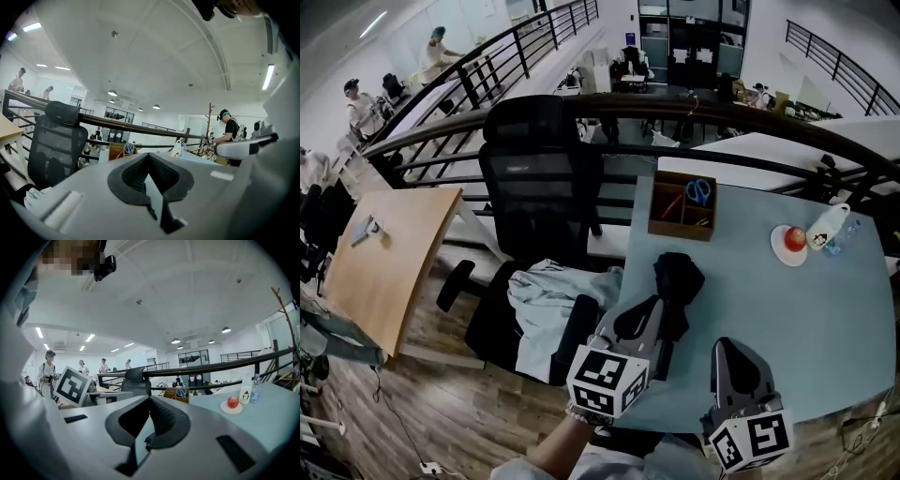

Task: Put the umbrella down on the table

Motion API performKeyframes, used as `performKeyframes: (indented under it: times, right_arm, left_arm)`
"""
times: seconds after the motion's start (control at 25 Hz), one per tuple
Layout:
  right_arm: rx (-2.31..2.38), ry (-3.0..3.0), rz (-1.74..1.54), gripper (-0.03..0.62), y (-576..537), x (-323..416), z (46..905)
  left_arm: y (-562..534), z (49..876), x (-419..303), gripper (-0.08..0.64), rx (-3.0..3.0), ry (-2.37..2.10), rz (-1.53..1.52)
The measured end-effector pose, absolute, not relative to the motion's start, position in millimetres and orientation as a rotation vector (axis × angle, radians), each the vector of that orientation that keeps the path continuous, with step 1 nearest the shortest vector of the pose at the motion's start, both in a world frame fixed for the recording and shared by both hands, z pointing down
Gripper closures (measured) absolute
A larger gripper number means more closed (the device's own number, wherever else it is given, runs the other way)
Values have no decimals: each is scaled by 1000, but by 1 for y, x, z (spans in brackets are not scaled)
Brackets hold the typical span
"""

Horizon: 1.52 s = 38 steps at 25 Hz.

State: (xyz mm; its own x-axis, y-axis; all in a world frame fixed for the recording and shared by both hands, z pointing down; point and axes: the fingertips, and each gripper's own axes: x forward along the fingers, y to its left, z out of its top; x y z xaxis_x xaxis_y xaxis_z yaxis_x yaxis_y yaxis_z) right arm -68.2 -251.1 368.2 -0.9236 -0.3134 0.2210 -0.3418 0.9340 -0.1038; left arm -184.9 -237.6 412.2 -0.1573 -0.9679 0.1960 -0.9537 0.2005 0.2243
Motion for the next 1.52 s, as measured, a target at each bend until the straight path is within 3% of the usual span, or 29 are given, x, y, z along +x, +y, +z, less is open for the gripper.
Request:
performKeyframes:
  times: [0.56, 1.52]
  right_arm:
    - [475, -2948, 171, 592, -250, -44, 353]
    - [256, -3002, 159, 592, -265, 66, 338]
  left_arm:
    - [-218, 388, -151, 555, 1860, -2234, 25]
    - [-216, 357, -32, 555, 1750, -2391, 8]
